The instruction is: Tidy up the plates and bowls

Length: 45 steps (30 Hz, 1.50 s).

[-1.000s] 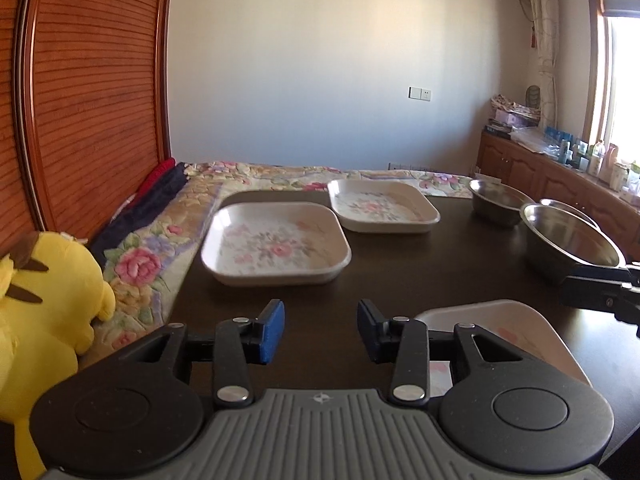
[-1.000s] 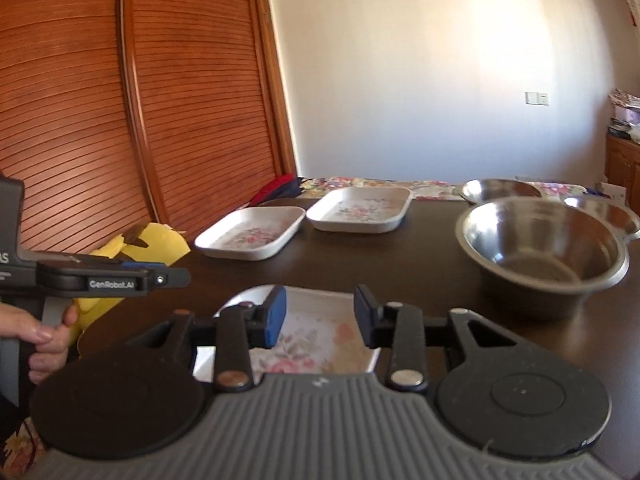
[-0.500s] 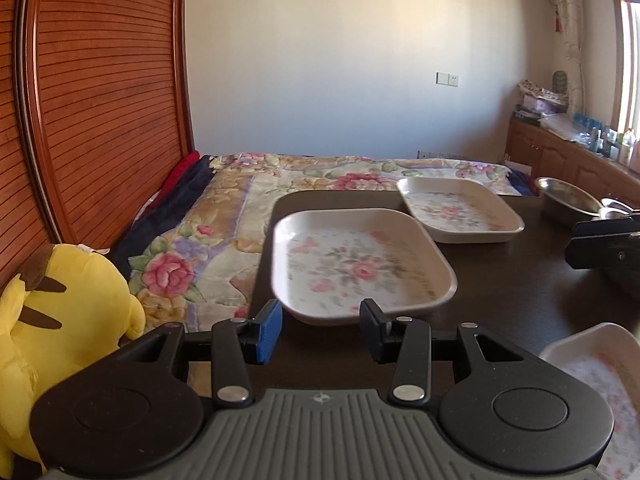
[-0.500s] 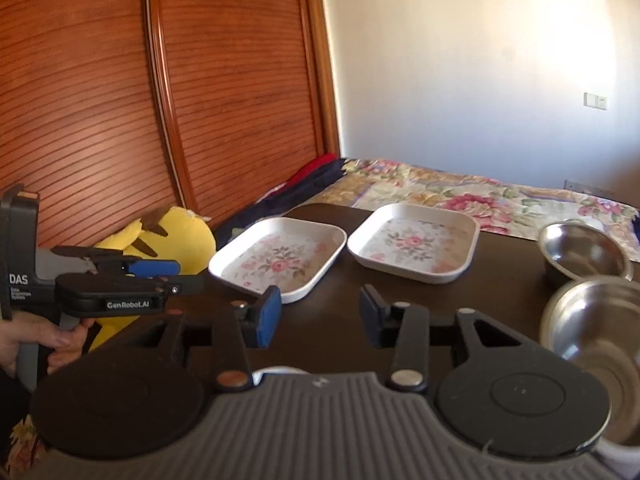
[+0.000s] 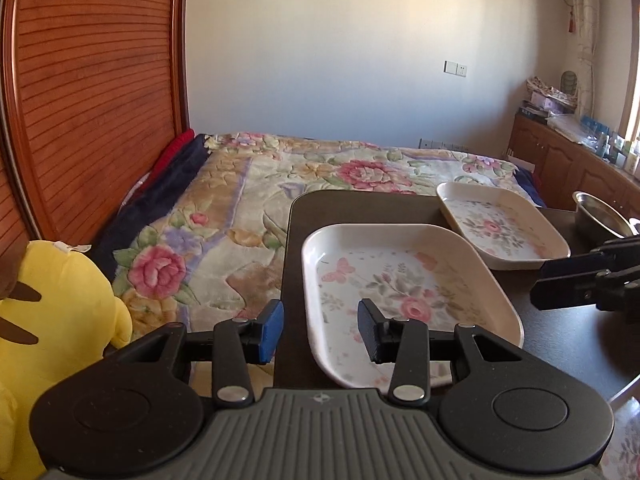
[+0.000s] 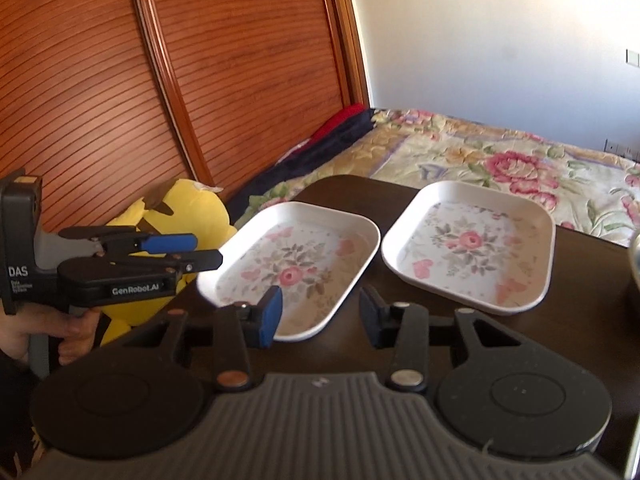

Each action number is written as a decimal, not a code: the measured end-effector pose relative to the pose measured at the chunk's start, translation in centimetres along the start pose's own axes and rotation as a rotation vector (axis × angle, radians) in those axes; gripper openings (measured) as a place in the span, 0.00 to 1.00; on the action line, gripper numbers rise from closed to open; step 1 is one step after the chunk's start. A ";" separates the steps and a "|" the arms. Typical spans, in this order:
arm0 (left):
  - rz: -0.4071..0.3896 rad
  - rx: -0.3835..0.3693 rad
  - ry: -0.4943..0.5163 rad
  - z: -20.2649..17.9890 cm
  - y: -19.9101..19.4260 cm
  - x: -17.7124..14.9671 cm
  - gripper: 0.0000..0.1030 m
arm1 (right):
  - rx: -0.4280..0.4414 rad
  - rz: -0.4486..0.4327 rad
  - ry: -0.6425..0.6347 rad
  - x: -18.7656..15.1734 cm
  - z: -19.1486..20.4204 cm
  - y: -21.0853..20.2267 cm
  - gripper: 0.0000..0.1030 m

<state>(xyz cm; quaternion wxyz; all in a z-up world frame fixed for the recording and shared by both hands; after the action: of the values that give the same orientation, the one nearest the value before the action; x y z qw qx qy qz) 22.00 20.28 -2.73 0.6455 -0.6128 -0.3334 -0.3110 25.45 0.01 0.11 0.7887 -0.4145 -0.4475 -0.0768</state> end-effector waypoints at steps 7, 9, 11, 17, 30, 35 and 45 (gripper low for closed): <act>0.024 0.005 0.015 0.4 1.6 0.2 0.32 | 0.001 0.048 0.042 0.4 -1.0 2.5 0.36; 0.027 0.001 0.014 0.4 1.8 0.2 0.29 | 0.001 0.061 0.043 0.4 -1.1 3.0 0.35; 0.029 -0.001 0.013 0.4 2.0 0.1 0.27 | 0.000 0.071 0.045 0.5 -1.2 3.4 0.32; 0.034 -0.009 0.008 0.4 2.4 0.0 0.20 | -0.007 0.088 0.054 0.6 -1.5 4.1 0.27; 0.048 -0.018 0.003 -0.1 2.2 0.1 0.13 | 0.010 0.113 0.076 0.4 -2.1 5.0 0.16; 0.046 0.000 0.010 -0.3 1.7 -0.1 0.13 | 0.012 0.119 0.081 0.1 -2.1 5.0 0.16; 0.034 0.007 0.011 -0.7 -0.1 -1.0 0.13 | 0.010 0.123 0.047 -0.1 -1.6 4.4 0.16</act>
<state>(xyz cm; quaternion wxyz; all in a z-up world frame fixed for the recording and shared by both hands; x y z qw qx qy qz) 21.39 19.55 -3.47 0.6546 -0.6144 -0.3206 -0.3021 28.58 1.66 -2.91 0.8044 -0.4353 -0.4028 -0.0358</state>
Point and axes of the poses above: each gripper's, at about its wrist camera, not at the fingertips, and y roughly the way its jaws point, z to its left, x to its top, the point moved 2 cm from there along y, roughly the way its jaws point, and after that the axes turned 7 degrees about x, right-handed, at the moved point
